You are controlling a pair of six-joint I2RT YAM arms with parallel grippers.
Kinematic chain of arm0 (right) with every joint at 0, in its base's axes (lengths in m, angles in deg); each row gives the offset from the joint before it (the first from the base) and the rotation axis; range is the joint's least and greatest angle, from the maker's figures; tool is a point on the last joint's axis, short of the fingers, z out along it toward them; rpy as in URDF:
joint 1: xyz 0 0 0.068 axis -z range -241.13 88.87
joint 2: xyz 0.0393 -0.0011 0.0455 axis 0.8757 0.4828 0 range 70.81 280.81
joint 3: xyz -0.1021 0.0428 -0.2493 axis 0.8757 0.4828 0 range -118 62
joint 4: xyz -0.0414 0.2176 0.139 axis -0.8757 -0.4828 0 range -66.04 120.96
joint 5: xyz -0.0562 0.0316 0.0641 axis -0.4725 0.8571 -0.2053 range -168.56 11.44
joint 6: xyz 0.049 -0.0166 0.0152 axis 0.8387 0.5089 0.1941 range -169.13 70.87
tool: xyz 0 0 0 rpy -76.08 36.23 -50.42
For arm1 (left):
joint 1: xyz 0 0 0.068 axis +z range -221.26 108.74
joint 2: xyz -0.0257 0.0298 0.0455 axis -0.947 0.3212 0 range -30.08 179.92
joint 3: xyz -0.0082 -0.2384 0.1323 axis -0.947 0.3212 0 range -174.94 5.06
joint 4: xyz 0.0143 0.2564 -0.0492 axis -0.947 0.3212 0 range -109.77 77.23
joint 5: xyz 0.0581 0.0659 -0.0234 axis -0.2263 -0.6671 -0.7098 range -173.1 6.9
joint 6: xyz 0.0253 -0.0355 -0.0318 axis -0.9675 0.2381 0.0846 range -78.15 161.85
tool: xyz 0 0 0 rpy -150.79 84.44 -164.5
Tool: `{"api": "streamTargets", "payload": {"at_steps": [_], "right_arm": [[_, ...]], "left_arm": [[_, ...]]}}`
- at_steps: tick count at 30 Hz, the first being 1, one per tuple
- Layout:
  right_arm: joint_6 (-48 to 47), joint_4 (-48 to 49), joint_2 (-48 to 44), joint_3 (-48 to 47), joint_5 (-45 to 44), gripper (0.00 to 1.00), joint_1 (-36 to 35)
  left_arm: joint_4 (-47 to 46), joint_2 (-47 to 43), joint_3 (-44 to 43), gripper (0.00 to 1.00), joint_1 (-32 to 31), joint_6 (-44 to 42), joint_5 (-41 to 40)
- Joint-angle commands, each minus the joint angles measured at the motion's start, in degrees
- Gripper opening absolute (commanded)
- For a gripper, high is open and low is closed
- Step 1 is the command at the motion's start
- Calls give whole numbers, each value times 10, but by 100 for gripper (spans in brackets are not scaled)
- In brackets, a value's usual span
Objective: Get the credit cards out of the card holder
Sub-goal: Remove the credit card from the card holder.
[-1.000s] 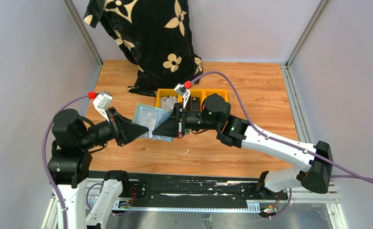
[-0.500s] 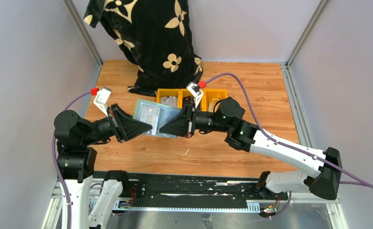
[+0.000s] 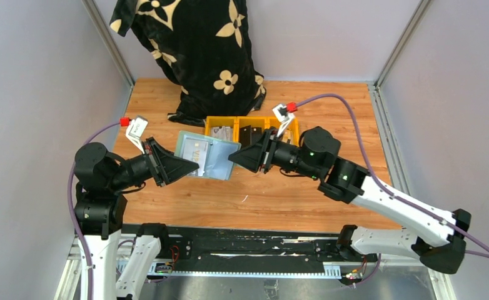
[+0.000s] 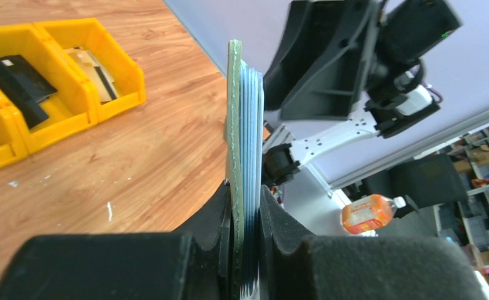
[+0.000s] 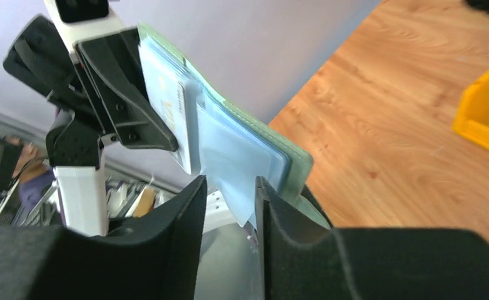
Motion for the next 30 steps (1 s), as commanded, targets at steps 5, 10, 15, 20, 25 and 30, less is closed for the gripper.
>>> {"api": "streamTargets", "payload": {"at_steps": [5, 10, 15, 20, 25, 30], "right_arm": [[-53, -67, -15, -86, -79, 46, -30], [-51, -15, 52, -143, 15, 51, -49], [-51, -42, 109, -181, 24, 53, -49], [-43, -39, 118, -155, 19, 54, -49], [-37, -42, 118, -141, 16, 52, -49], [-33, -58, 107, -121, 0, 52, -49]], "left_arm": [[60, -2, -17, 8, -4, -75, -38], [69, -3, -18, 7, -4, -91, -44], [66, -1, -21, 7, -4, -85, -15], [34, -11, -18, 7, -4, -56, 13], [-15, -18, -8, 6, -4, -11, 32], [-32, -20, -6, 6, -4, 6, 37]]}}
